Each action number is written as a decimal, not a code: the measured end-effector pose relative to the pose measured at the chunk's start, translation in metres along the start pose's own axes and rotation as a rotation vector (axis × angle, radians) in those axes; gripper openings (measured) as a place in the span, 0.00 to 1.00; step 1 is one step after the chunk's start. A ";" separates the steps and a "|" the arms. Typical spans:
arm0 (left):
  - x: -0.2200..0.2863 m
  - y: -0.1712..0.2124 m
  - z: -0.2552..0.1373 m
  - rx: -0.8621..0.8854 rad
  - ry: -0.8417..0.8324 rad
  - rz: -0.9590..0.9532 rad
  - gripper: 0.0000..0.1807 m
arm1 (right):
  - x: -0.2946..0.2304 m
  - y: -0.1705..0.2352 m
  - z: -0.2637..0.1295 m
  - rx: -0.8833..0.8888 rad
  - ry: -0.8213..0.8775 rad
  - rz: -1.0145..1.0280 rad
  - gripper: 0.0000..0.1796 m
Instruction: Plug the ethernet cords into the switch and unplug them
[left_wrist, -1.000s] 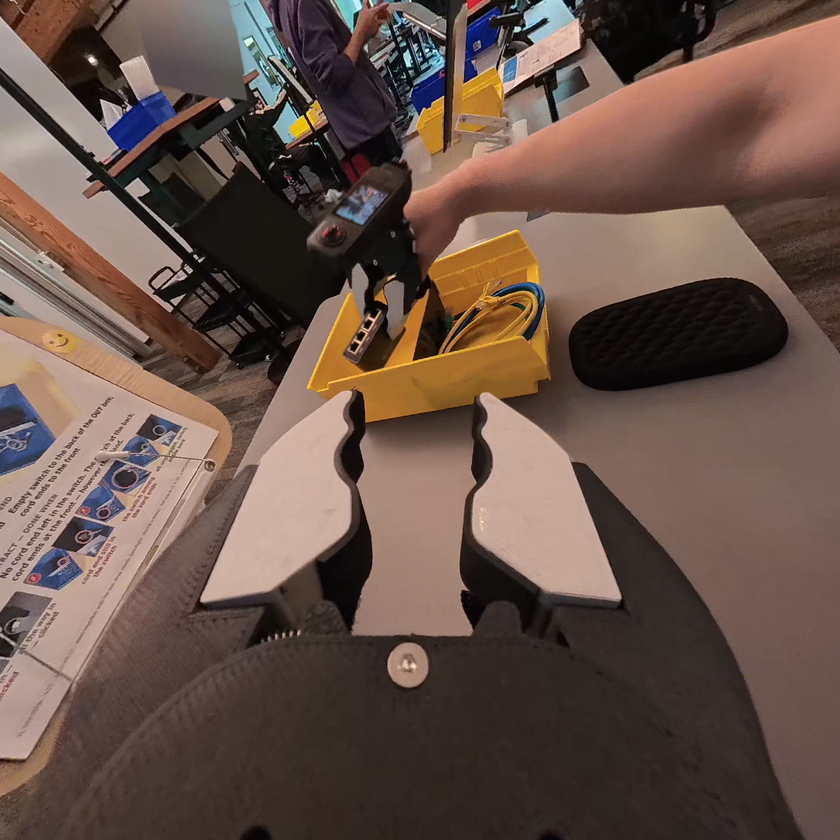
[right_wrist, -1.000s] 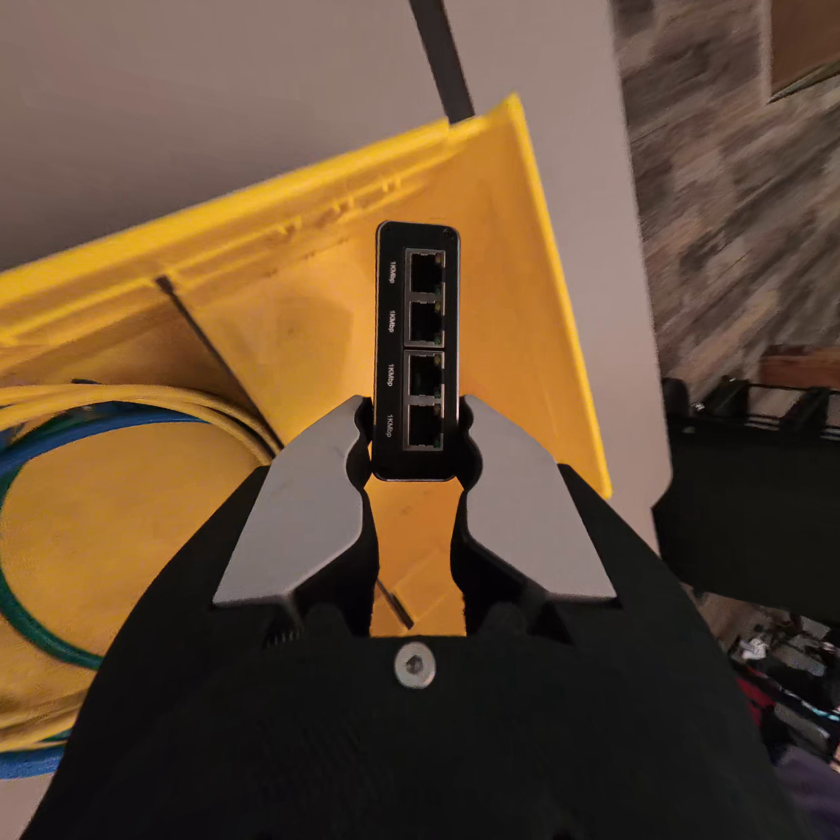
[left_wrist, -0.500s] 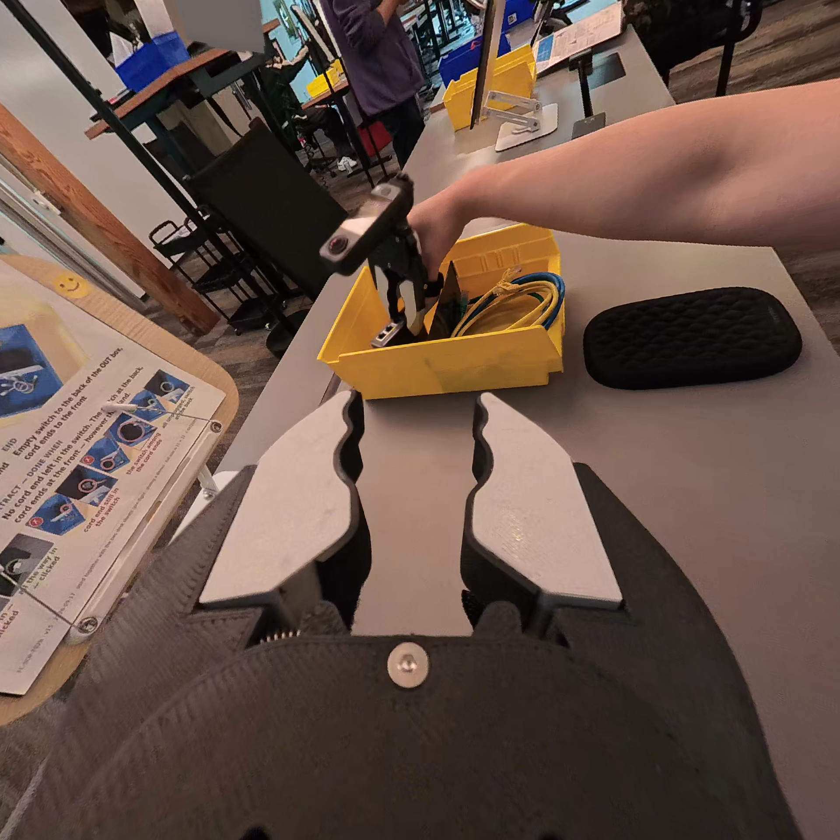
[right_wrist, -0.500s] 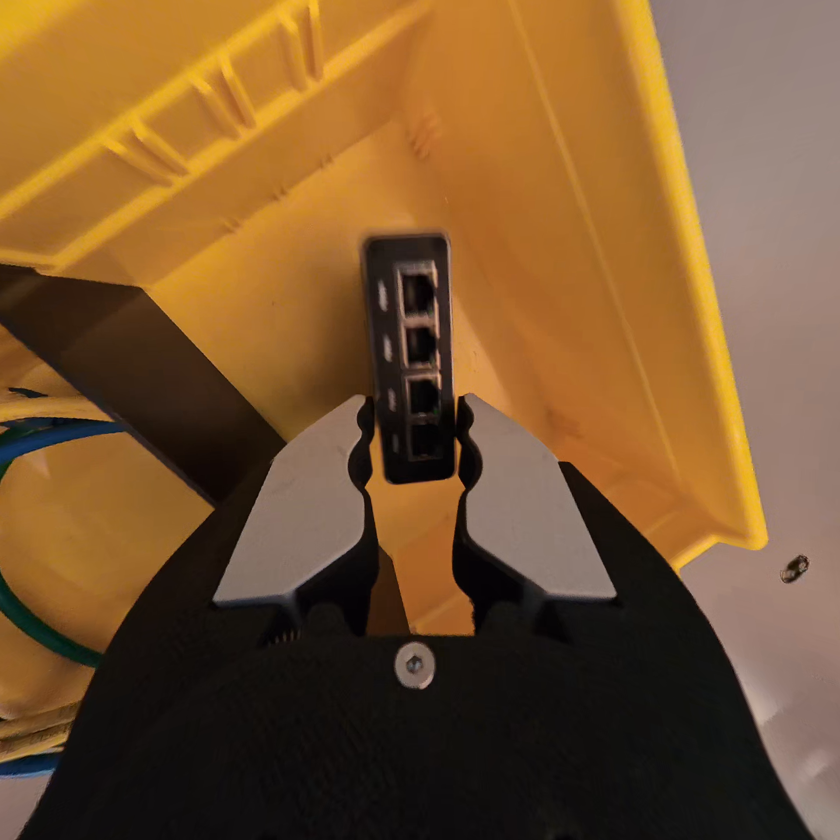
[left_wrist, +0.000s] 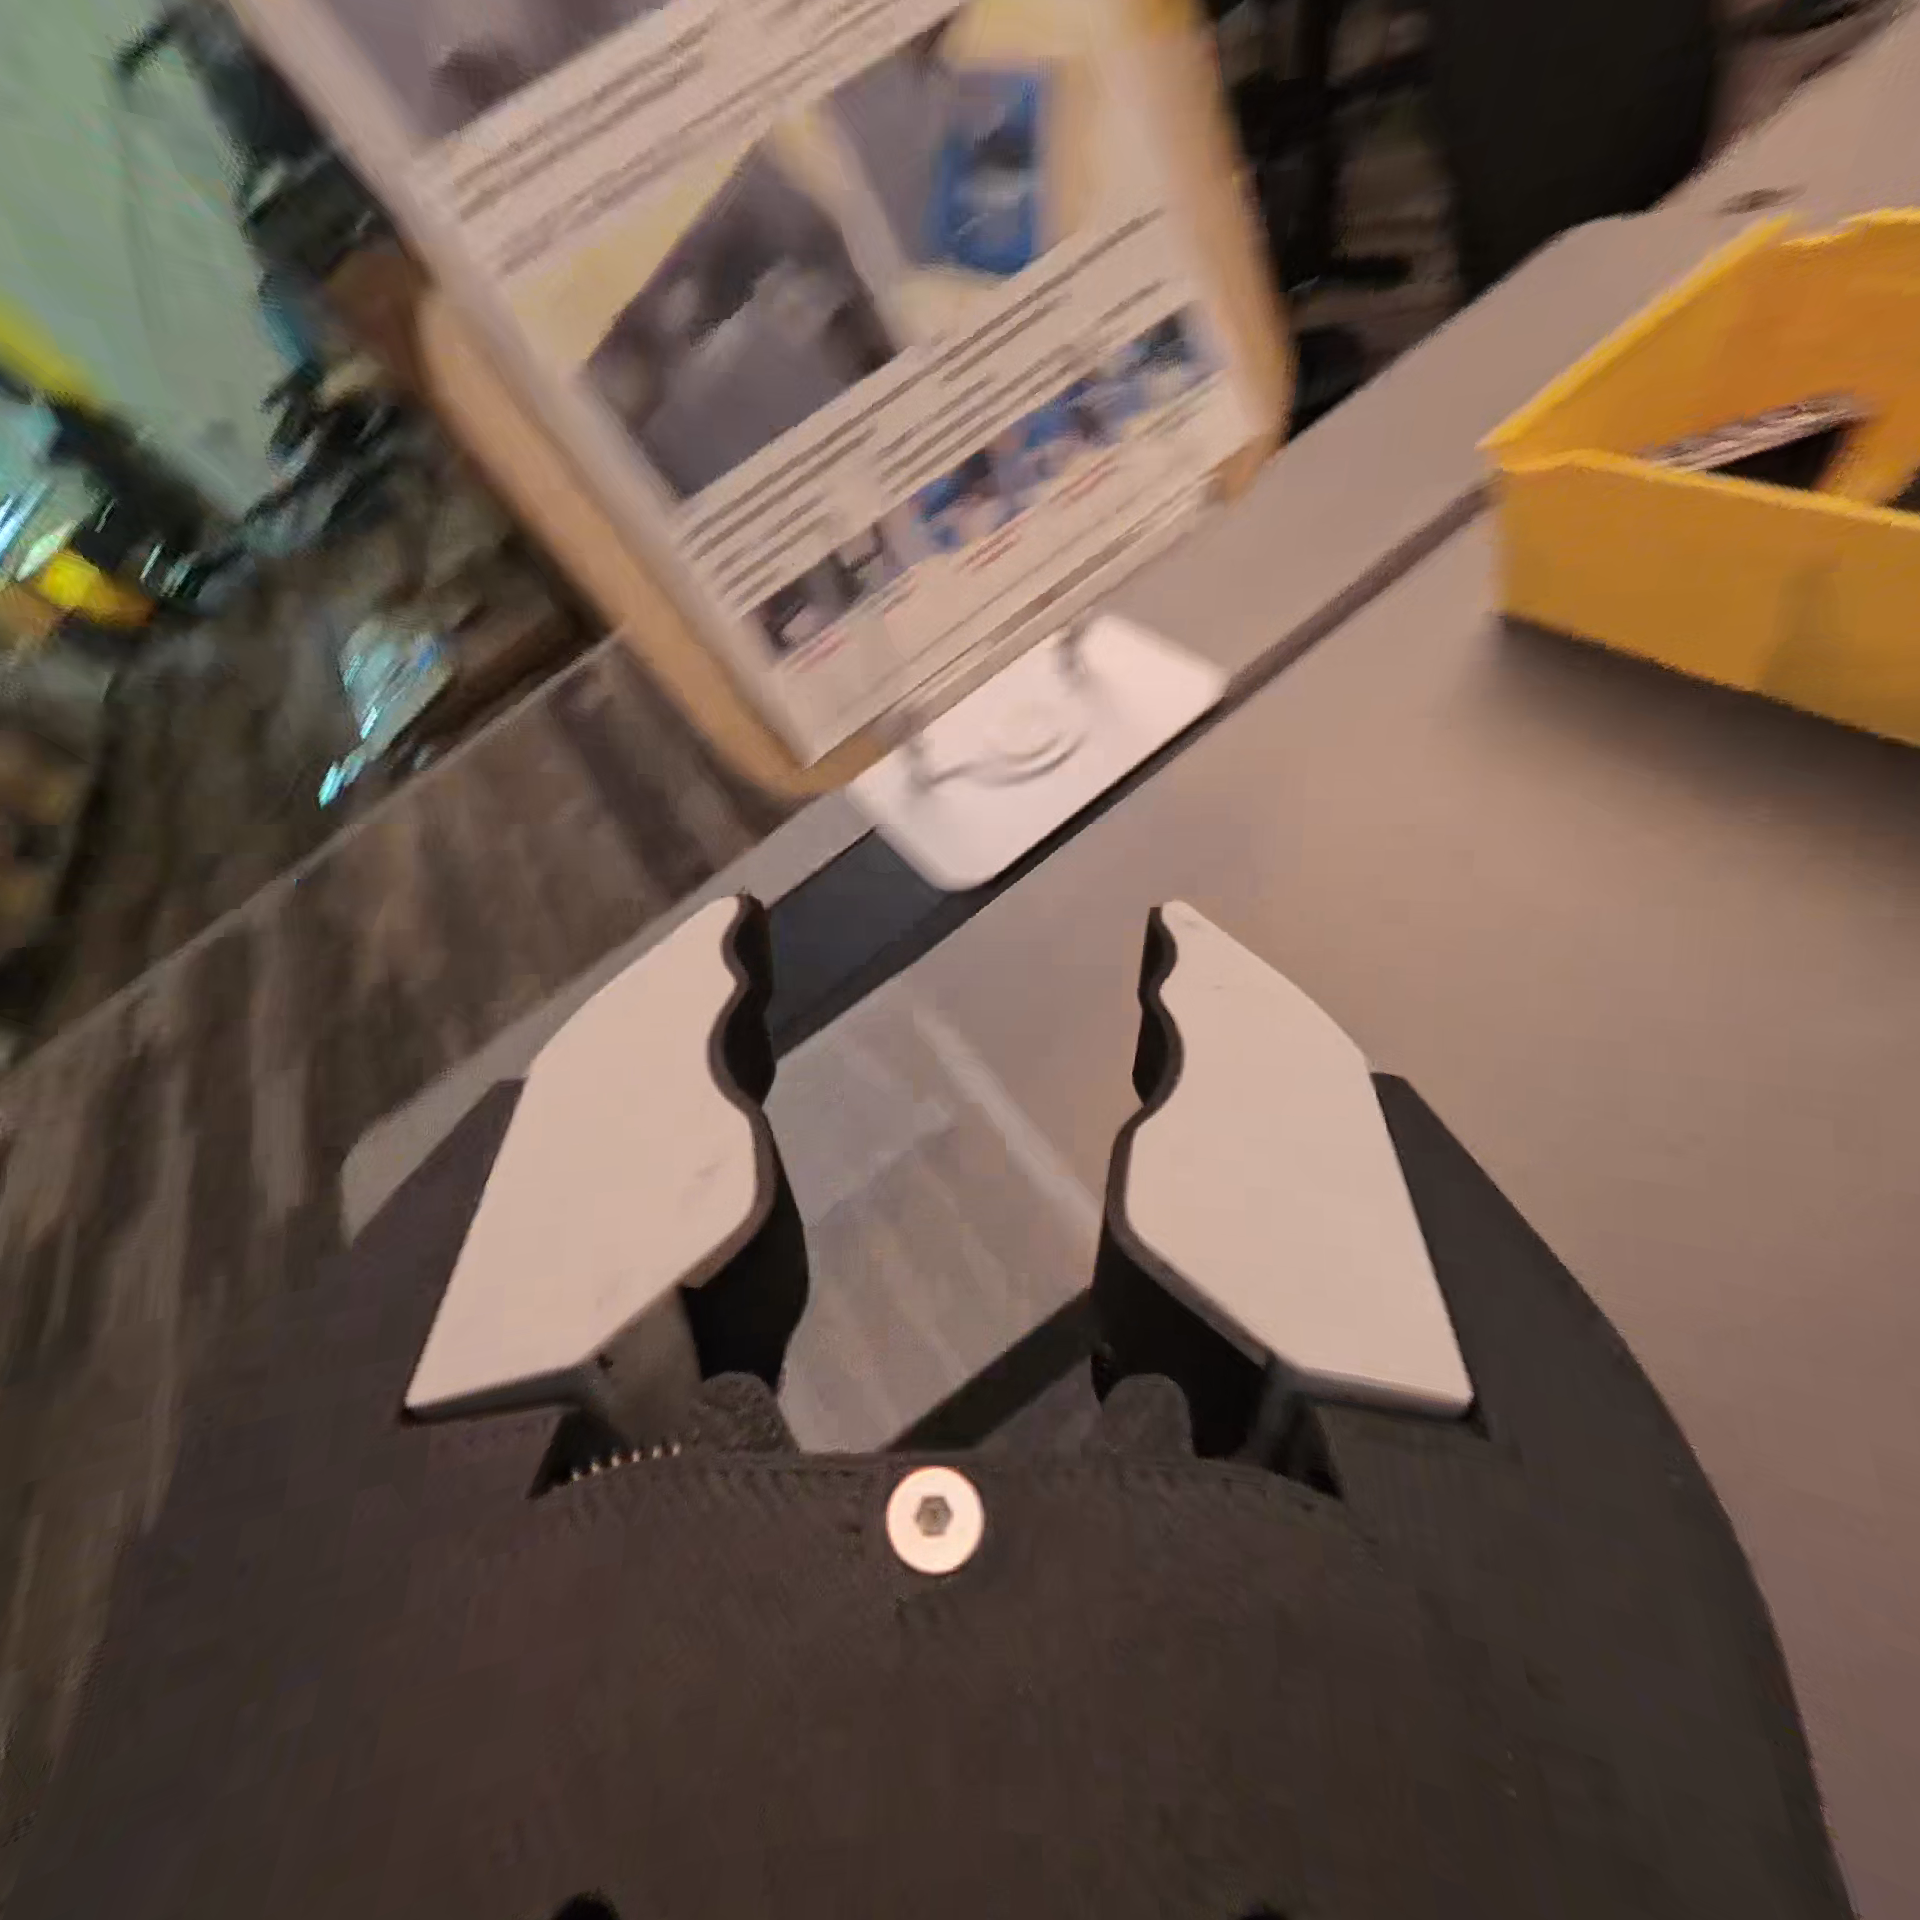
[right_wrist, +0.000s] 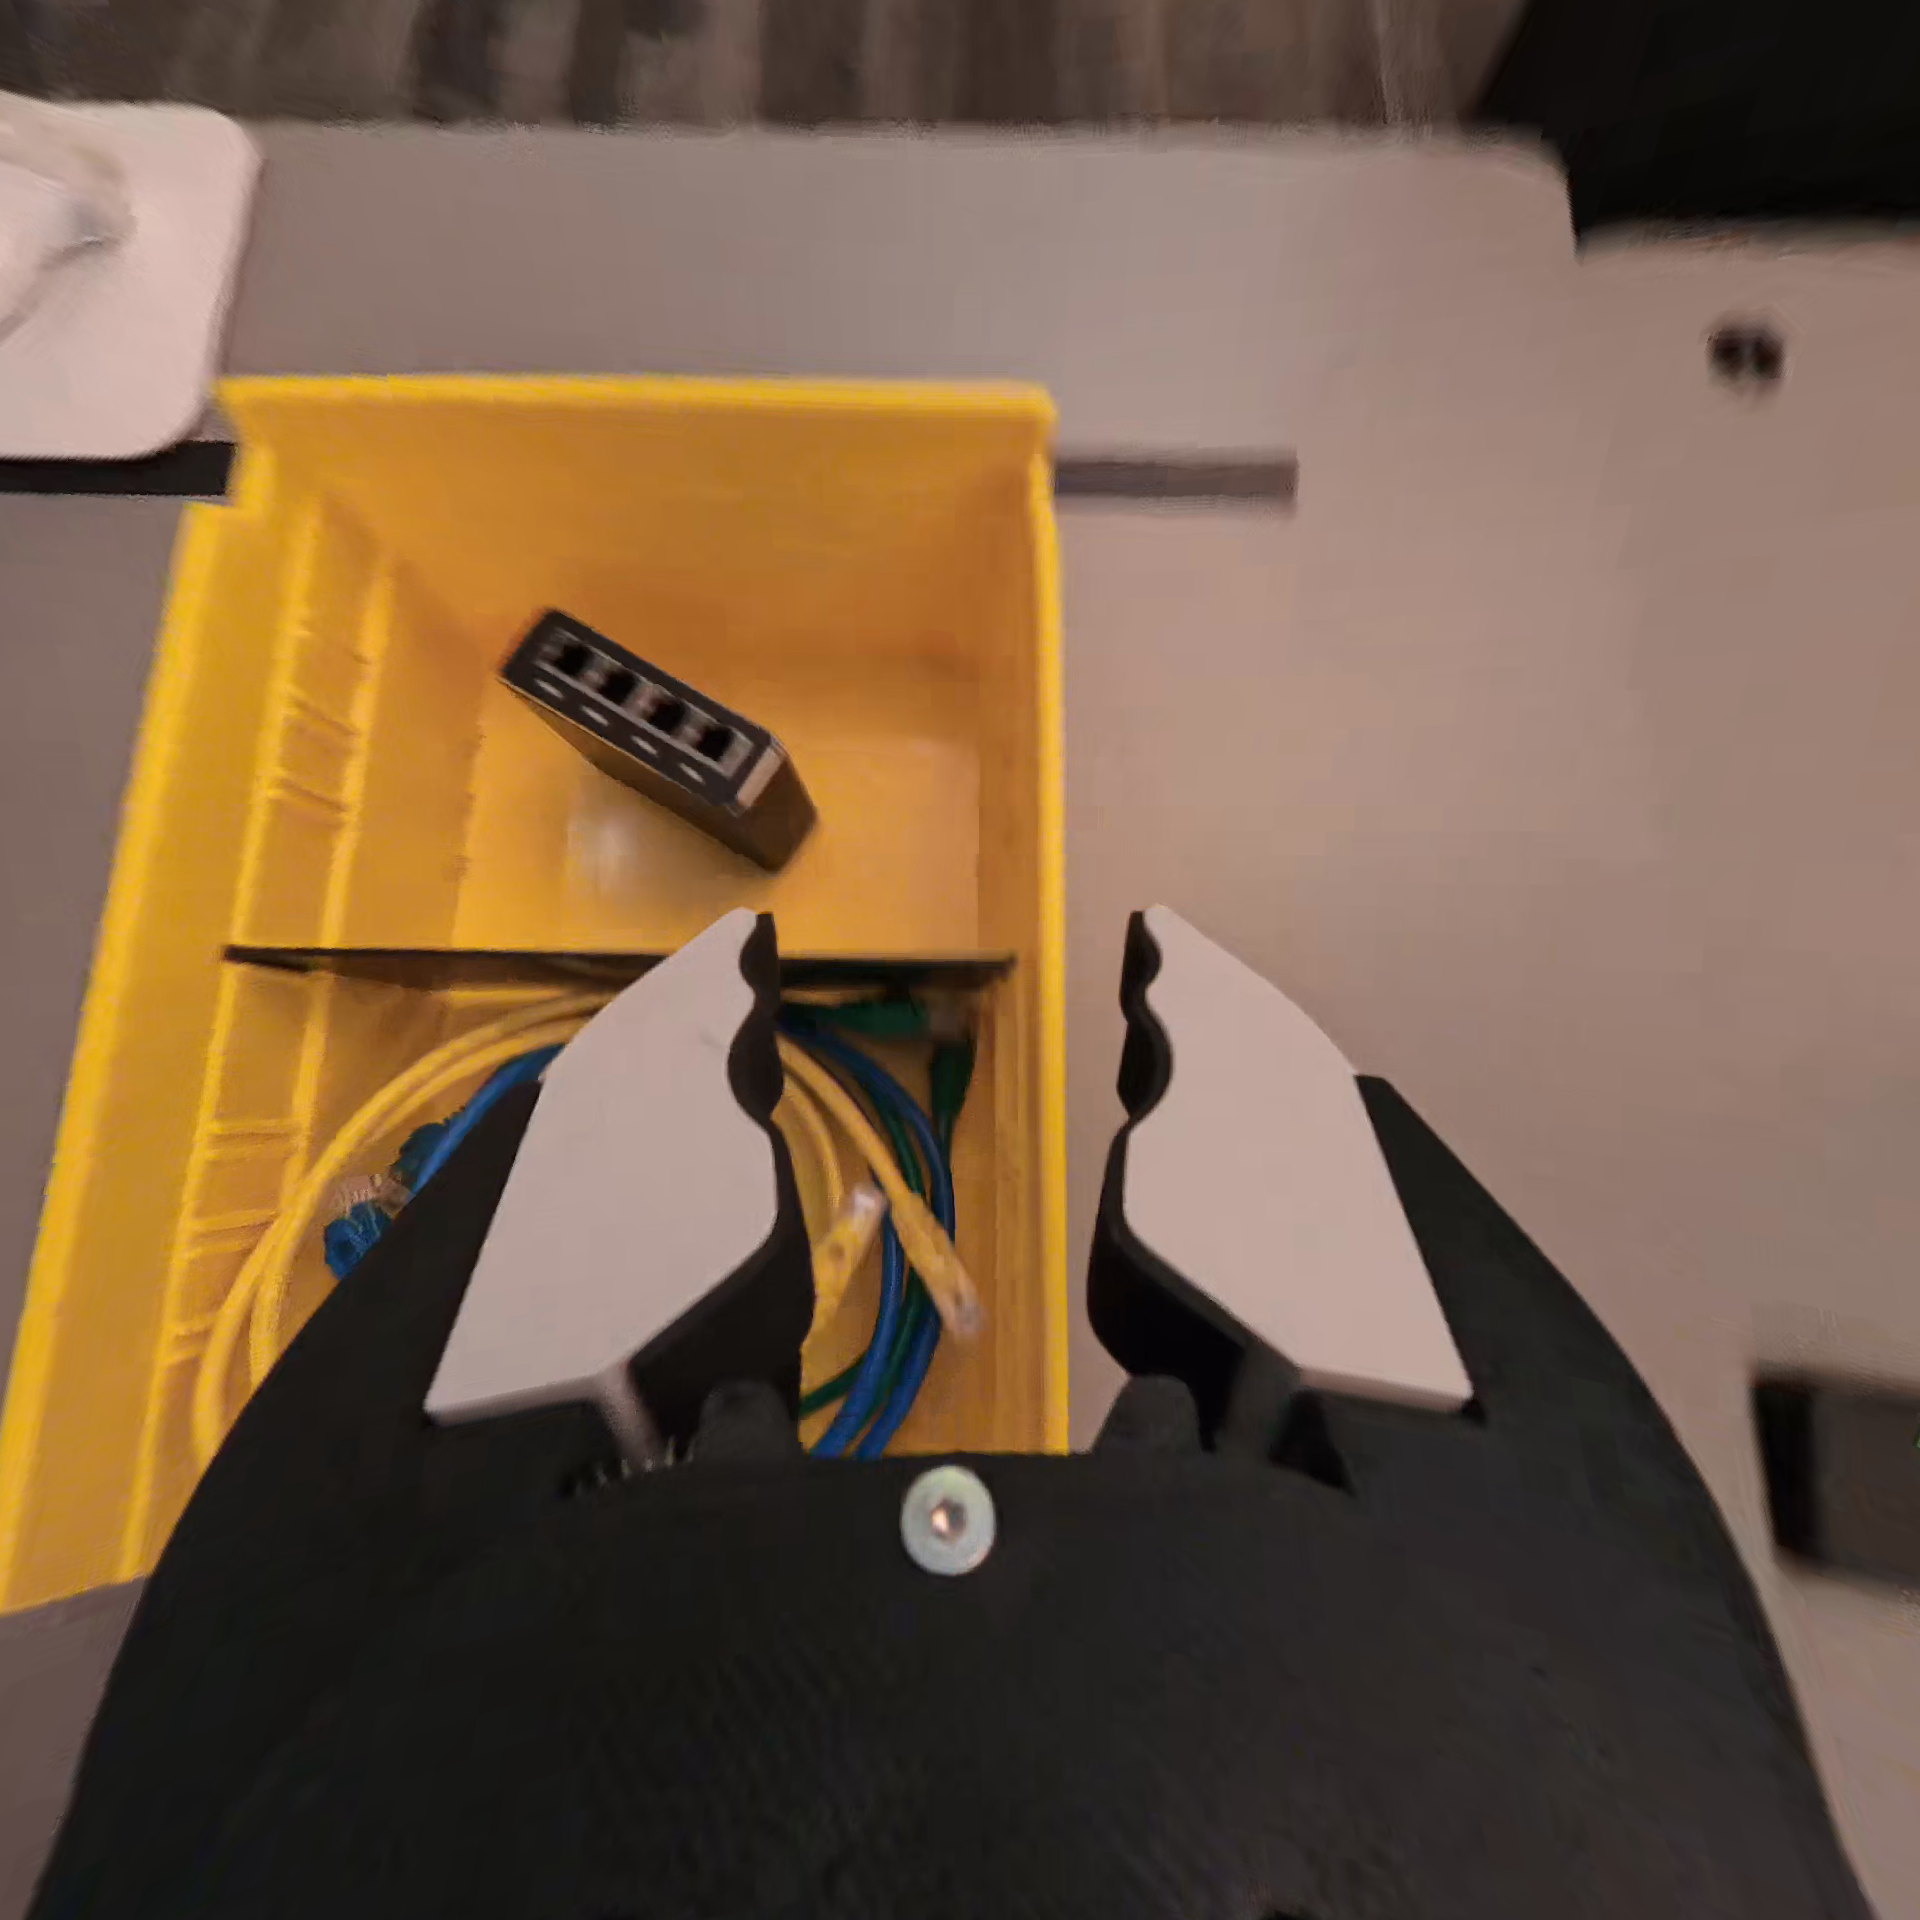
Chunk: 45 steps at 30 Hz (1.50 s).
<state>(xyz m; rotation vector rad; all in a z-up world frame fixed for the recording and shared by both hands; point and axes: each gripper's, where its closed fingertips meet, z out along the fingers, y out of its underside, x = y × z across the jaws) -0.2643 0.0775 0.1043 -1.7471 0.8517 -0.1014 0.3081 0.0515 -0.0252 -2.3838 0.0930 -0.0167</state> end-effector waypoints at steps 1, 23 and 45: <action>-0.025 0.017 -0.009 -0.052 -0.067 -0.064 0.39 | 0.008 0.014 0.001 -0.044 0.017 0.052 0.35; -0.092 0.268 -0.059 -0.863 -0.088 -0.785 0.38 | 0.002 0.110 0.028 -0.495 -0.179 0.158 0.13; -0.017 0.287 -0.042 -1.255 0.236 -0.589 0.05 | -0.037 0.129 0.022 -0.723 -0.187 -0.044 0.06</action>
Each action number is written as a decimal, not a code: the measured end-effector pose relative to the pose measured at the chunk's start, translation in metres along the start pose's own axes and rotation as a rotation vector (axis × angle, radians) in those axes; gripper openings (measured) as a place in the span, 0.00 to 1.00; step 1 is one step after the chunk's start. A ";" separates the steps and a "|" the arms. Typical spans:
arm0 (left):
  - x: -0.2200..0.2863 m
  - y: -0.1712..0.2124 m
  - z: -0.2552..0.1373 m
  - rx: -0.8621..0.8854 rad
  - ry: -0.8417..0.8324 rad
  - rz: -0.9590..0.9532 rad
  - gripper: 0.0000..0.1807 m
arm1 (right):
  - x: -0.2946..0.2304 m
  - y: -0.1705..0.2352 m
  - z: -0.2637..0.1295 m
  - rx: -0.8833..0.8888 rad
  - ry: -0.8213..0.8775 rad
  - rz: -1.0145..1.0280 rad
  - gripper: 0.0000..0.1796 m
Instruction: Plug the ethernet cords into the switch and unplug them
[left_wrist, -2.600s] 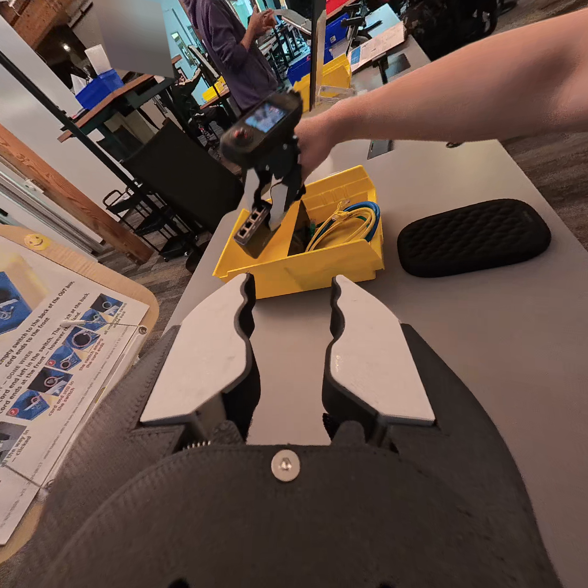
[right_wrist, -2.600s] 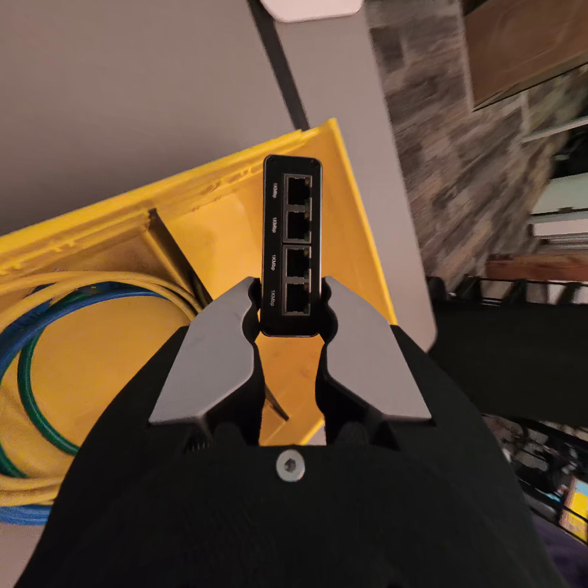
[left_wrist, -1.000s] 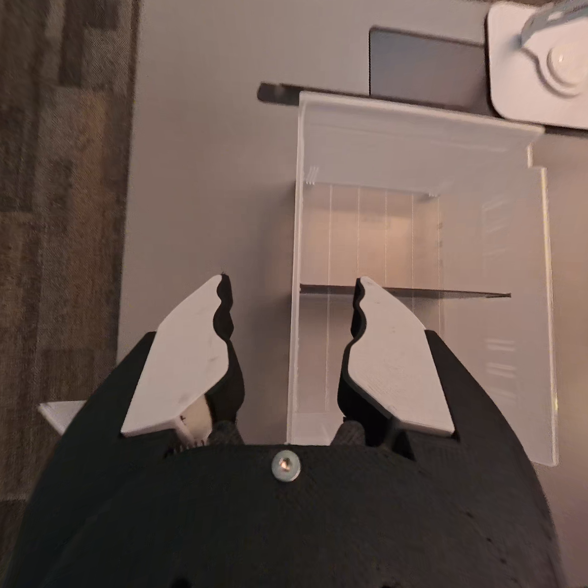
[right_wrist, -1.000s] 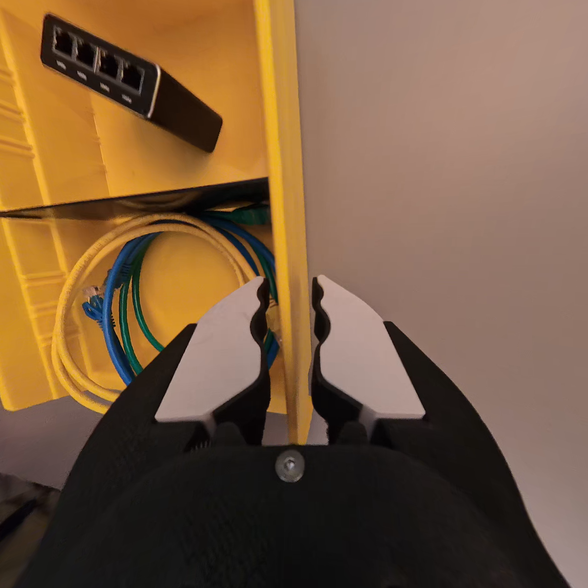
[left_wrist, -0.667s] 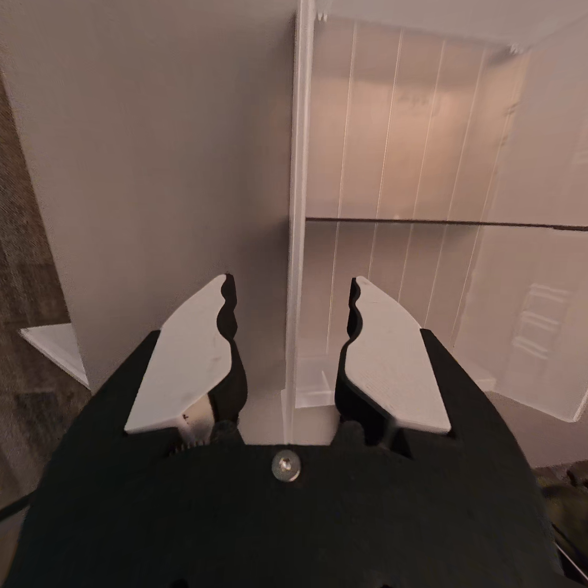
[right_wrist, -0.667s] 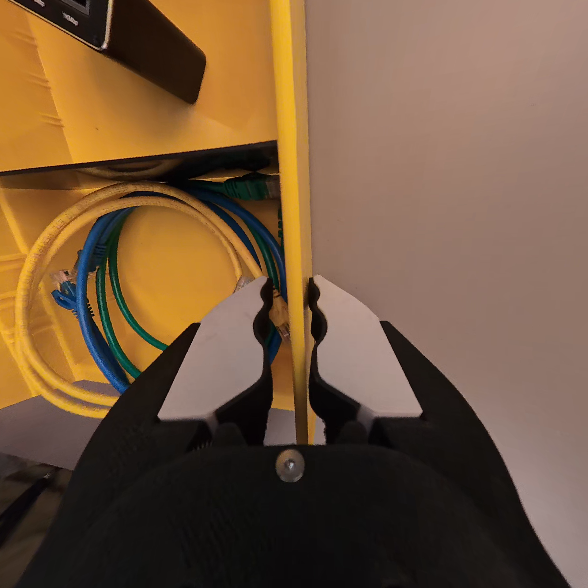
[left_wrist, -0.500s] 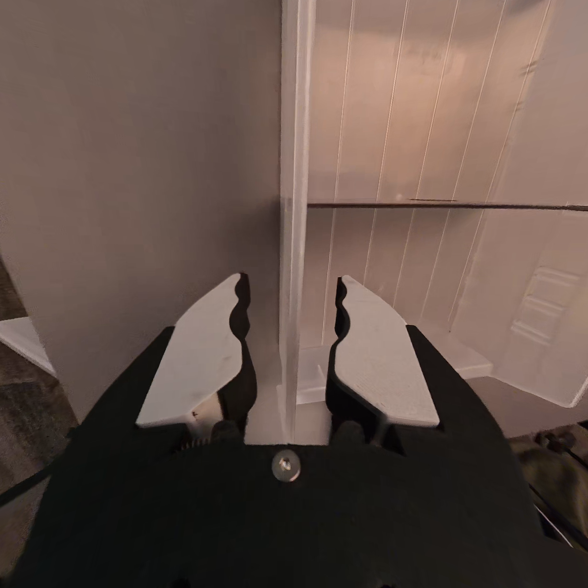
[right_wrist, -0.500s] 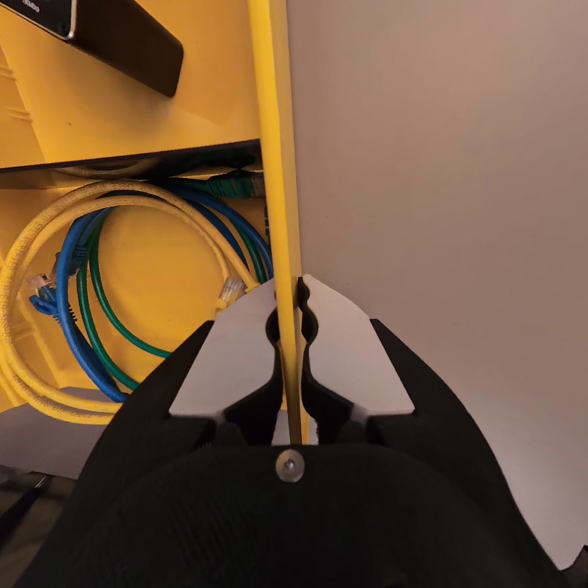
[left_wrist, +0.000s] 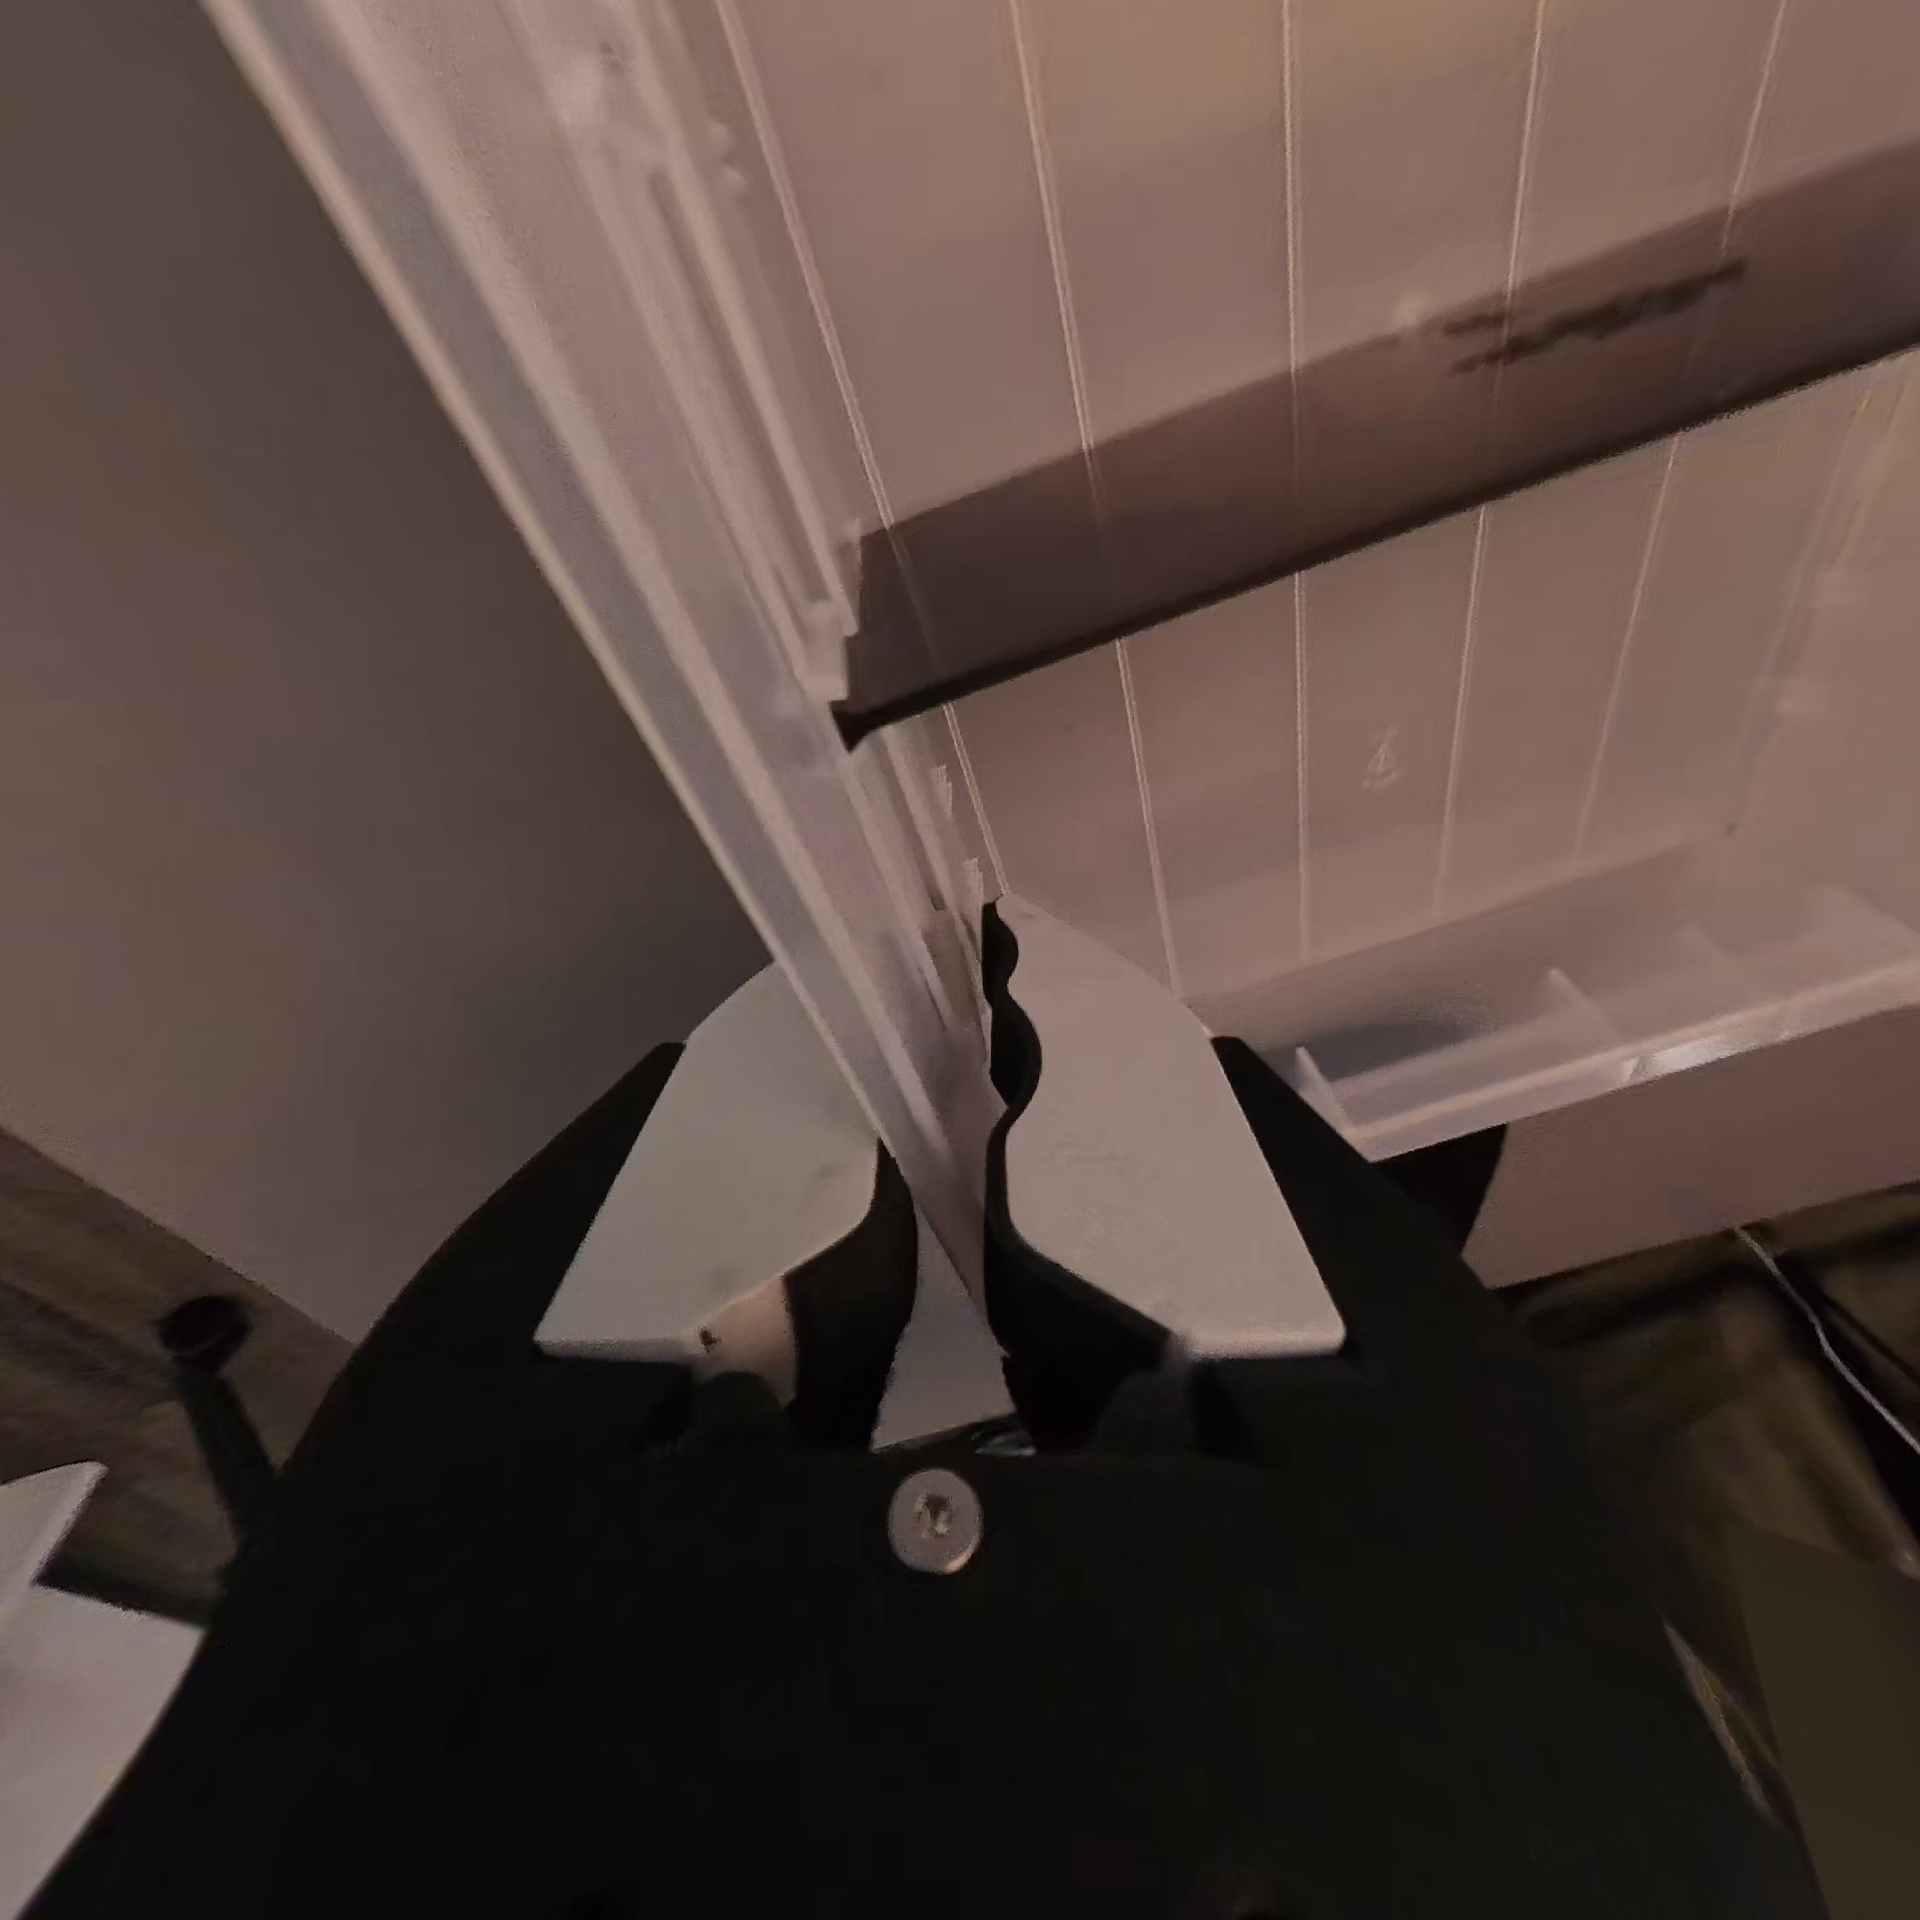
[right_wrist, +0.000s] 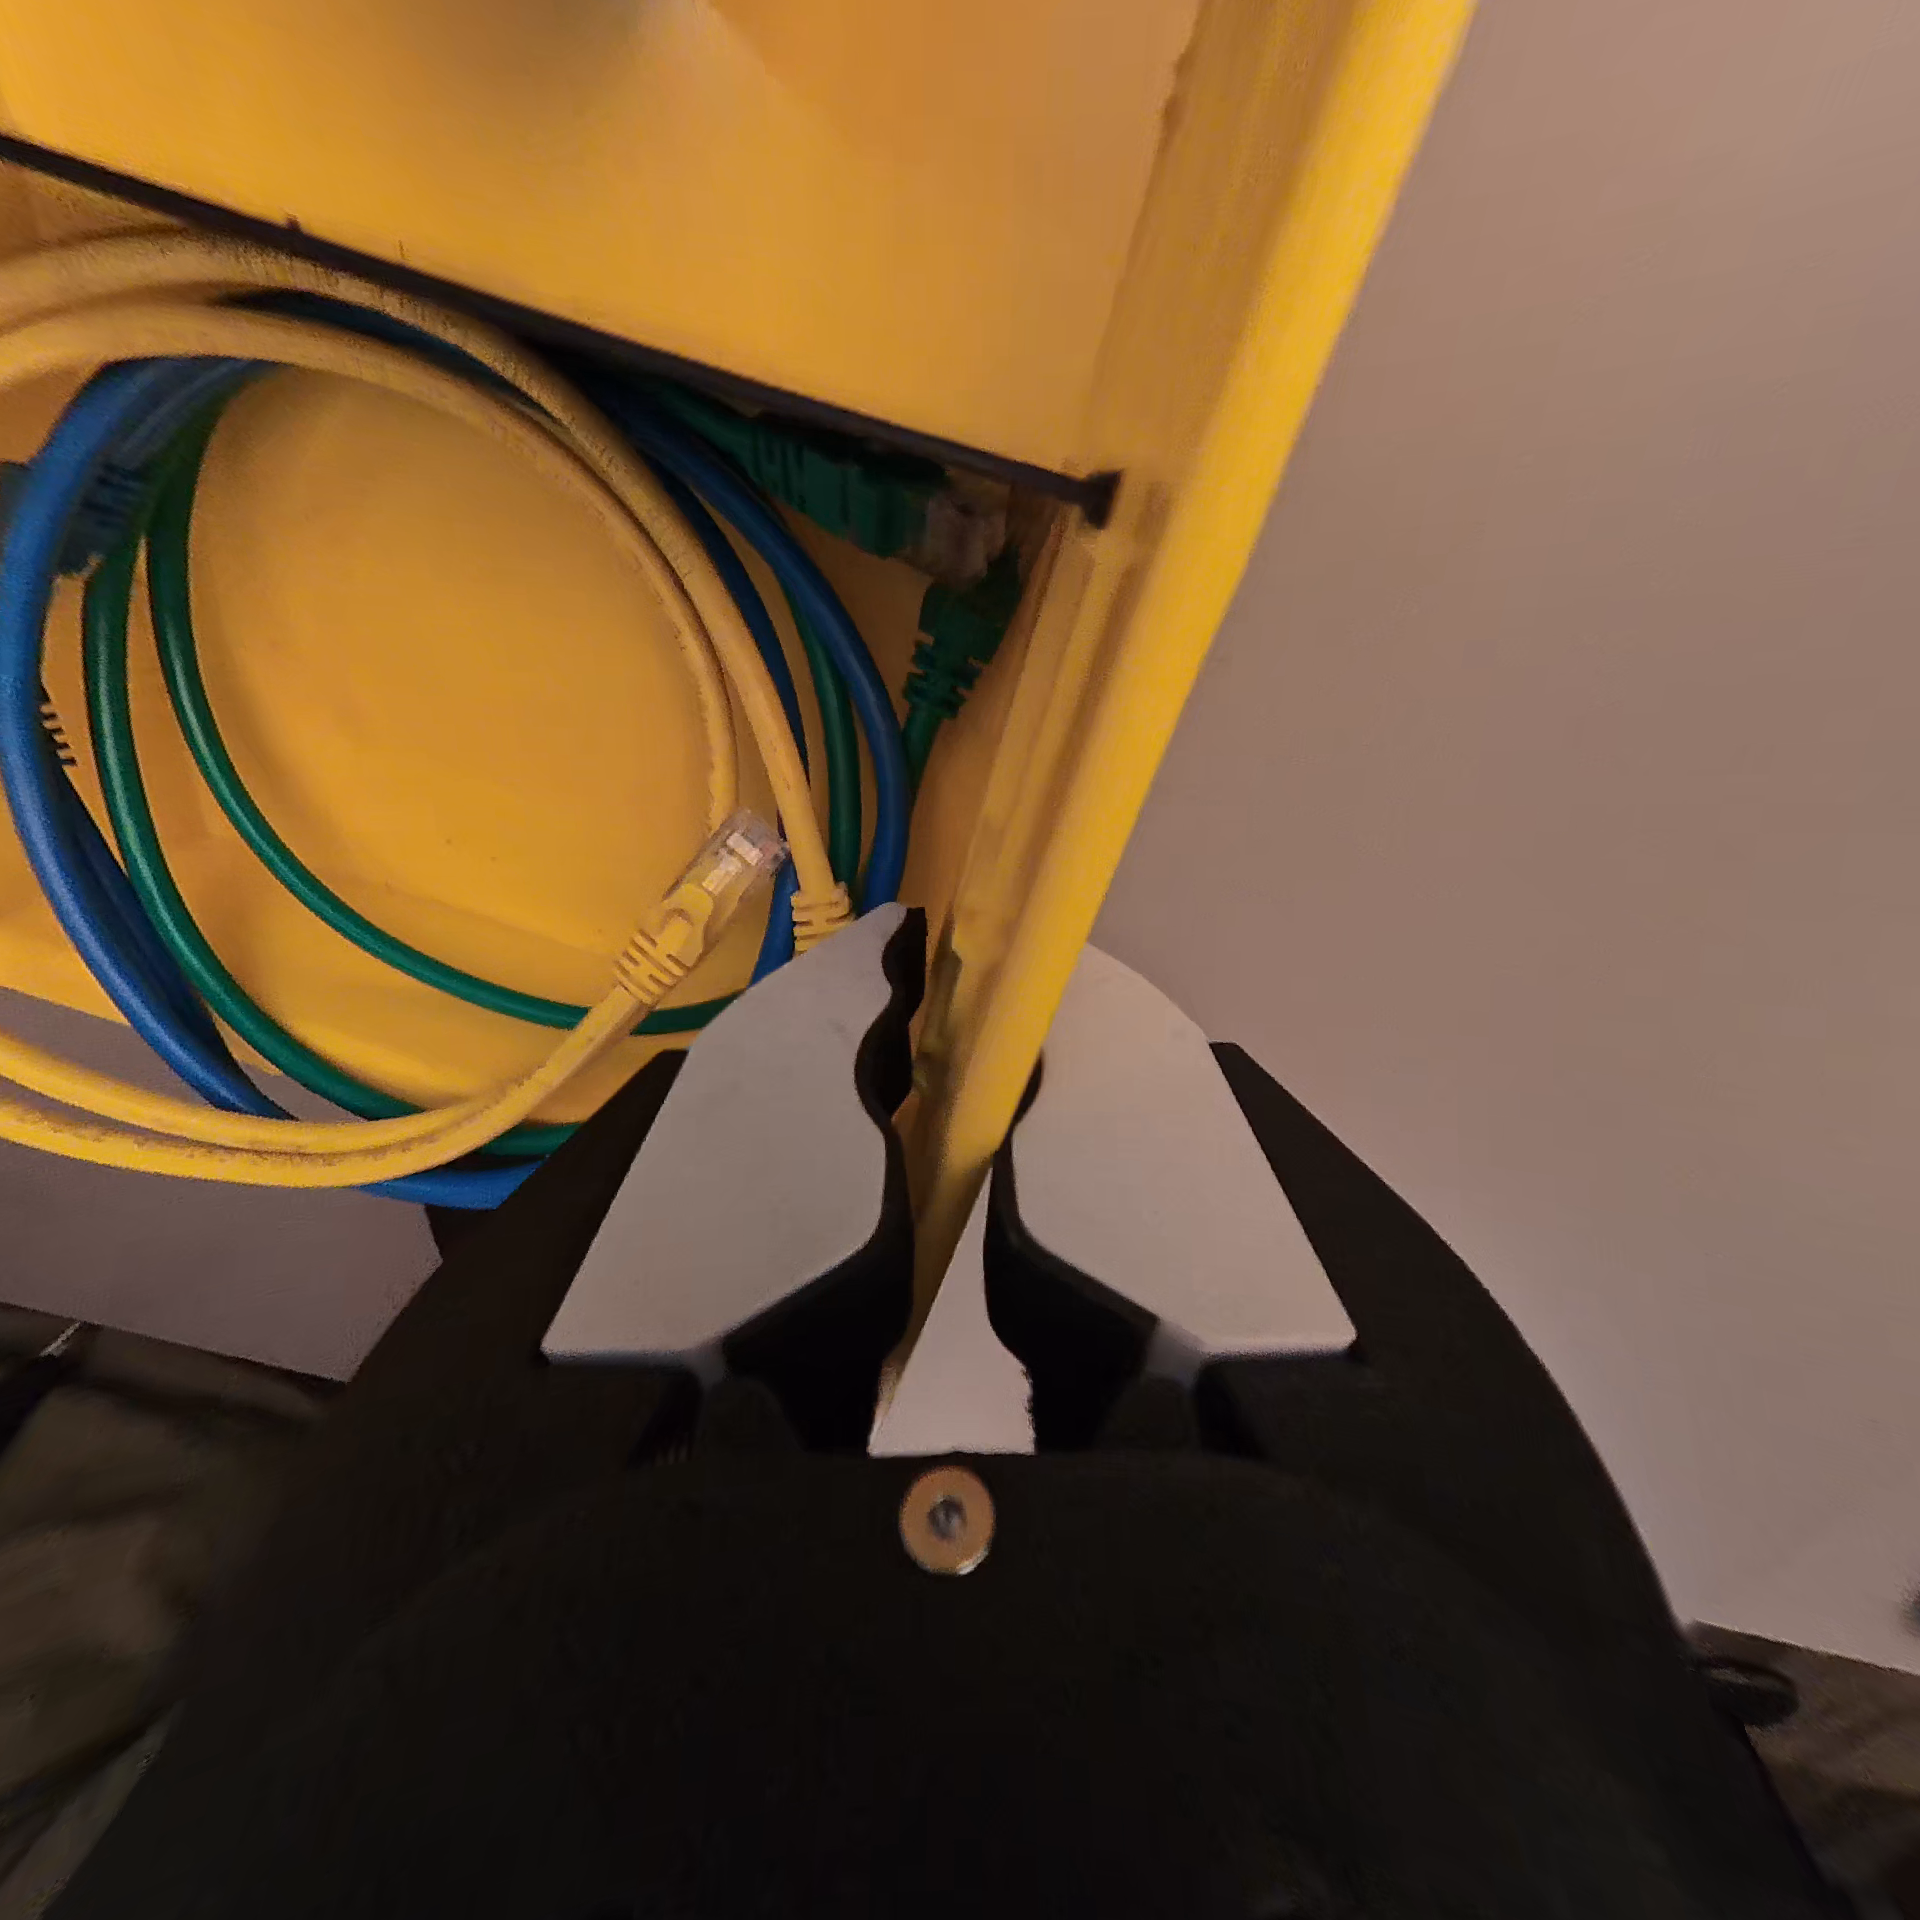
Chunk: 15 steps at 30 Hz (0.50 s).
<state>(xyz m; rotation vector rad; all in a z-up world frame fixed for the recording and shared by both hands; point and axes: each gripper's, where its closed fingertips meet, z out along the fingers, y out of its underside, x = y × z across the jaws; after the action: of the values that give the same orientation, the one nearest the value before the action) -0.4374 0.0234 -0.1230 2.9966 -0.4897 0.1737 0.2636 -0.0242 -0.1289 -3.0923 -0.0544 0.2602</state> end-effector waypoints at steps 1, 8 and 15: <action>0.009 -0.004 0.001 -0.016 -0.007 0.032 0.06 | -0.004 0.001 0.001 -0.014 0.000 -0.011 0.06; 0.076 -0.027 0.006 -0.102 -0.049 0.175 0.09 | -0.029 -0.004 0.005 -0.052 -0.006 -0.060 0.06; 0.123 -0.037 0.012 -0.132 -0.107 0.280 0.15 | -0.047 -0.007 0.008 -0.065 0.006 -0.118 0.07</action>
<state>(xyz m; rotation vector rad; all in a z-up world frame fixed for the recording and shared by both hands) -0.3085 0.0189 -0.1216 2.8073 -0.8943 0.0011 0.2154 -0.0190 -0.1287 -3.1384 -0.2483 0.2493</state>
